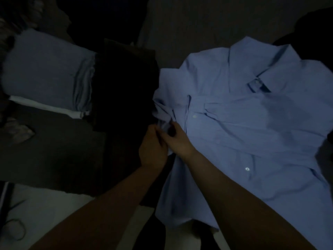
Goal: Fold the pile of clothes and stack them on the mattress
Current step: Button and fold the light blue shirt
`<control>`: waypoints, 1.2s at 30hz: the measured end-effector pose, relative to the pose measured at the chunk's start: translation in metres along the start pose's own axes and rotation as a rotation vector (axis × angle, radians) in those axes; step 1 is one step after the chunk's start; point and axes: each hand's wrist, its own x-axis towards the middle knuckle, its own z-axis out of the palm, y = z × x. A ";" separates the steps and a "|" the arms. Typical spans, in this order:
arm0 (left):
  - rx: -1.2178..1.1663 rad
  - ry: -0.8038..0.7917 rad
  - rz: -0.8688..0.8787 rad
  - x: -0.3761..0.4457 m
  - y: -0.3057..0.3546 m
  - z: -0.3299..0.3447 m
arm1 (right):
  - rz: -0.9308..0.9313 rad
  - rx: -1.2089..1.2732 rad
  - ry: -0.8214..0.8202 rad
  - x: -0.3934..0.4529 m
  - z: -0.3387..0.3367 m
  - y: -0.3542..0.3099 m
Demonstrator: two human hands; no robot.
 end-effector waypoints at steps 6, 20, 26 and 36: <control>-0.198 0.046 0.468 -0.009 0.021 -0.043 | 0.164 0.328 -0.104 -0.014 -0.026 -0.049; 0.049 -0.257 0.504 0.000 0.041 -0.003 | 0.425 0.164 0.449 -0.033 -0.273 0.009; 0.201 -0.328 0.365 0.058 0.066 0.018 | 0.427 -0.347 0.350 -0.035 -0.256 0.060; 0.735 -0.356 0.674 0.195 0.129 0.038 | 0.072 -0.478 0.677 -0.024 -0.258 0.095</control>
